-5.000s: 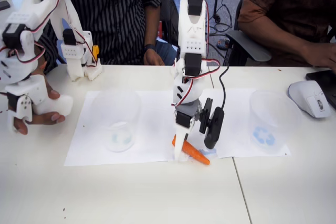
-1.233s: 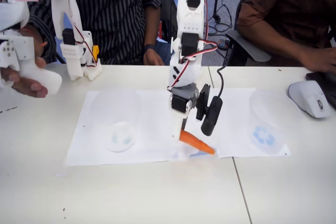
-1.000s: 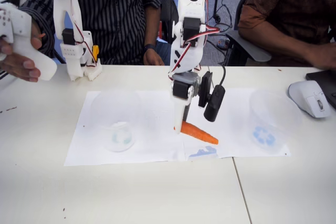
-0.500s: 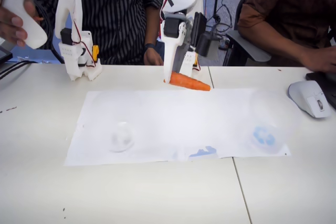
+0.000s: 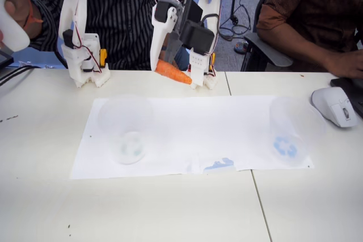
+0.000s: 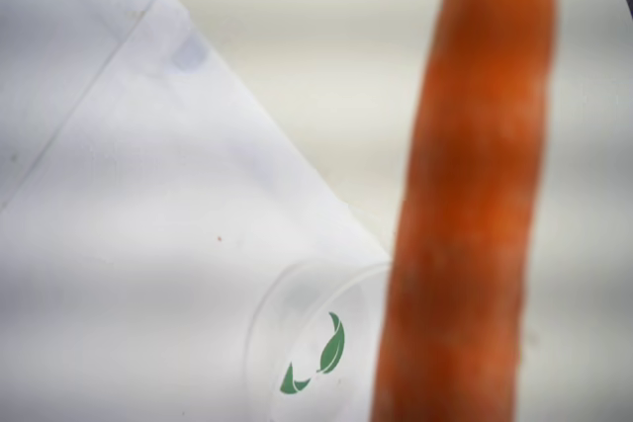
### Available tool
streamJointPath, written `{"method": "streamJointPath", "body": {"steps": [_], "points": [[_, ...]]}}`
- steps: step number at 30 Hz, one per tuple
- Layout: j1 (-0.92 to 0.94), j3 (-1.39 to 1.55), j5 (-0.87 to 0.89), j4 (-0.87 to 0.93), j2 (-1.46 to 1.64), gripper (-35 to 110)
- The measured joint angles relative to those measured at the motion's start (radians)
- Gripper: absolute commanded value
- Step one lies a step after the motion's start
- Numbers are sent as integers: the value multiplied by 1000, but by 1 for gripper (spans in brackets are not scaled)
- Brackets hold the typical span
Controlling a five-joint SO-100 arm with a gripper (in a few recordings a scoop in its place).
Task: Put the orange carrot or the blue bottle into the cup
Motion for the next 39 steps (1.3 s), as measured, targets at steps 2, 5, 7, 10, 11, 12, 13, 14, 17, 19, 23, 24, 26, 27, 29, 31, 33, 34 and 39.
{"method": "streamJointPath", "body": {"steps": [2,5,7,10,11,12,13,14,17,19,23,24,26,27,29,31,33,34,39], "points": [[37,0,0,0,0,12],[83,0,0,-8,0,12],[110,0,0,-40,-2,12],[156,0,-2,-91,-40,12],[170,0,-3,-103,-61,12],[181,0,-11,-110,-87,12],[187,0,-20,-115,-114,12],[193,0,-37,-120,-135,12],[201,0,-109,-123,-179,11],[201,0,-170,-123,-198,11],[213,0,-258,-129,-216,12],[215,0,-267,-127,-218,12],[219,0,-276,-127,-218,12],[225,0,-275,-127,-218,12],[242,0,-270,-130,-218,12],[264,0,-272,-130,-218,12],[278,0,-279,-130,-218,12],[284,0,-279,-130,-218,12],[285,0,-279,-130,-267,12]]}}
